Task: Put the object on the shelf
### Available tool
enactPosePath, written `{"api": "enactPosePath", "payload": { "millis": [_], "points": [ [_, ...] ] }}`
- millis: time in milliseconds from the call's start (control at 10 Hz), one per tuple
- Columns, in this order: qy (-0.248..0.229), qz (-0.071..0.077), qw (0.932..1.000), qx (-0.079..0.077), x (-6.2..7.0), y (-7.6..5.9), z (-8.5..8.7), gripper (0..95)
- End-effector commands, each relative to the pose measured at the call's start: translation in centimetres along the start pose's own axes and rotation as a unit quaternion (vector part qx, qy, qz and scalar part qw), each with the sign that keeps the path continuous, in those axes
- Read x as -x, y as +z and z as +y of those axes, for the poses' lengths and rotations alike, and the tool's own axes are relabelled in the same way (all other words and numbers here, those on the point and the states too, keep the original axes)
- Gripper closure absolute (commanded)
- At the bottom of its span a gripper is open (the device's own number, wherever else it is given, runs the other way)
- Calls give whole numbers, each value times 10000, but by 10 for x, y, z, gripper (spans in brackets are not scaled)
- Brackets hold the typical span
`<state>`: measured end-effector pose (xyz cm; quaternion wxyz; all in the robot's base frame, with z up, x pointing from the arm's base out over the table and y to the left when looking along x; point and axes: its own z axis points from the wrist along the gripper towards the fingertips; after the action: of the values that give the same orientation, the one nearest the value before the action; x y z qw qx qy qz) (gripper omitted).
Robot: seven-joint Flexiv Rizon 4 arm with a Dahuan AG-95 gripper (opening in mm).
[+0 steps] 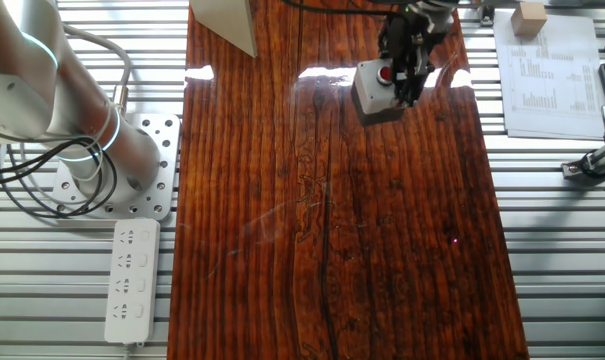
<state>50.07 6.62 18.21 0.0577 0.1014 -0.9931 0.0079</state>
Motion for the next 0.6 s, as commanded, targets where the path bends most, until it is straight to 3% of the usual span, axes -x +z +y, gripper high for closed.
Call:
{"api": "enactPosePath", "payload": {
  "millis": [100, 200, 300, 500, 600],
  "points": [
    [-26, -55, 10000, -11, -1, -1, 0, 950],
    [-78, -87, 9999, -47, -1, -1, 0, 950],
    [-350, -55, 9991, -235, -1, -1, 0, 950],
    [-504, -6, 9984, -250, -1, -1, 0, 950],
    [-592, -101, 9980, -192, -1, -1, 0, 950]
  ]
}}
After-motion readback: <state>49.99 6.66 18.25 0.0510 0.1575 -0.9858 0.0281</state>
